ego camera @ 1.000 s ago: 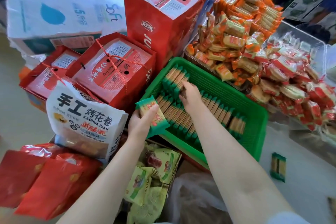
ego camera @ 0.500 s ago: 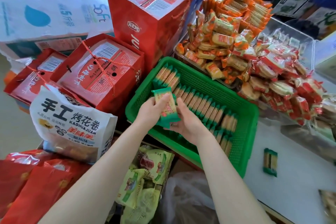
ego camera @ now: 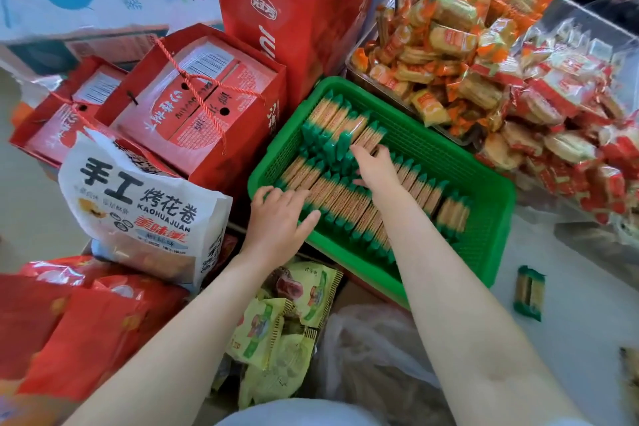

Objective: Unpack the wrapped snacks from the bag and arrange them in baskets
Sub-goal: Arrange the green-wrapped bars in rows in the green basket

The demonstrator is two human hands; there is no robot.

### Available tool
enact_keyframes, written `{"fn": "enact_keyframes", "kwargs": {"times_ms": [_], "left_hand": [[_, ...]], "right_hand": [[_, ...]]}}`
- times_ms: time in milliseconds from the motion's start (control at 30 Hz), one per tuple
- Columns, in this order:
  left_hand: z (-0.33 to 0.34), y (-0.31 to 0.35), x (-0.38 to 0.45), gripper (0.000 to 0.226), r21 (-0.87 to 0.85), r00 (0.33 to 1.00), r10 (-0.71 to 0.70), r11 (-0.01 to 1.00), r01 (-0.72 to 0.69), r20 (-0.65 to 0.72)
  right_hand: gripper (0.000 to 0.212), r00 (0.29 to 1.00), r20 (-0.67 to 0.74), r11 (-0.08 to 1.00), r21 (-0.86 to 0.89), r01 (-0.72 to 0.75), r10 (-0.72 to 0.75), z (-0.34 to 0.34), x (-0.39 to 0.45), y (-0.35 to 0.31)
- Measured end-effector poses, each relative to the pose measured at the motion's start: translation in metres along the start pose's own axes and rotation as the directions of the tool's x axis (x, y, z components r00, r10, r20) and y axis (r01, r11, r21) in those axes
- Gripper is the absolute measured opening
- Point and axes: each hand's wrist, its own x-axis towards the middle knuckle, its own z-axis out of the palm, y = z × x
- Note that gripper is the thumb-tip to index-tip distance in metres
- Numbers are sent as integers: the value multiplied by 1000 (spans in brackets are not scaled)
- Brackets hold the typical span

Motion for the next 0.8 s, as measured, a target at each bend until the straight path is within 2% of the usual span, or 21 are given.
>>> {"fn": "enact_keyframes", "kwargs": {"times_ms": [167, 333, 400, 500, 567, 667, 733, 800], "left_hand": [[3, -2, -1, 70, -4, 1000, -19, 1000, 19, -8], [-1, 1, -1, 75, 9, 999, -36, 999, 36, 16], [-3, 0, -1, 75, 37, 998, -53, 998, 51, 37], [-7, 17, 0, 64, 22, 990, -116, 993, 114, 81], [-2, 50, -5, 58, -6, 987, -71, 997, 72, 145], [20, 122, -21, 54, -89, 974, 65, 995, -47, 215], [38, 177, -29, 49, -127, 966, 137, 986, -112, 217], [57, 230, -34, 49, -102, 957, 168, 984, -147, 238]], "right_hand": [[102, 1000, 8, 993, -119, -28, 29, 11, 9, 10], [97, 999, 26, 996, -83, -34, 36, 5, 13, 14], [90, 999, 47, 998, -61, 13, -10, -5, -1, 13], [67, 992, 75, 994, 38, 103, -105, -31, -40, 18], [51, 985, 71, 981, 125, 145, -155, -58, -68, 32], [28, 979, -63, 949, 240, 206, -196, -119, -100, 72], [22, 960, -243, 932, 295, 208, -138, -170, -109, 107], [16, 909, -417, 938, 305, 165, -24, -224, -108, 150]]}}
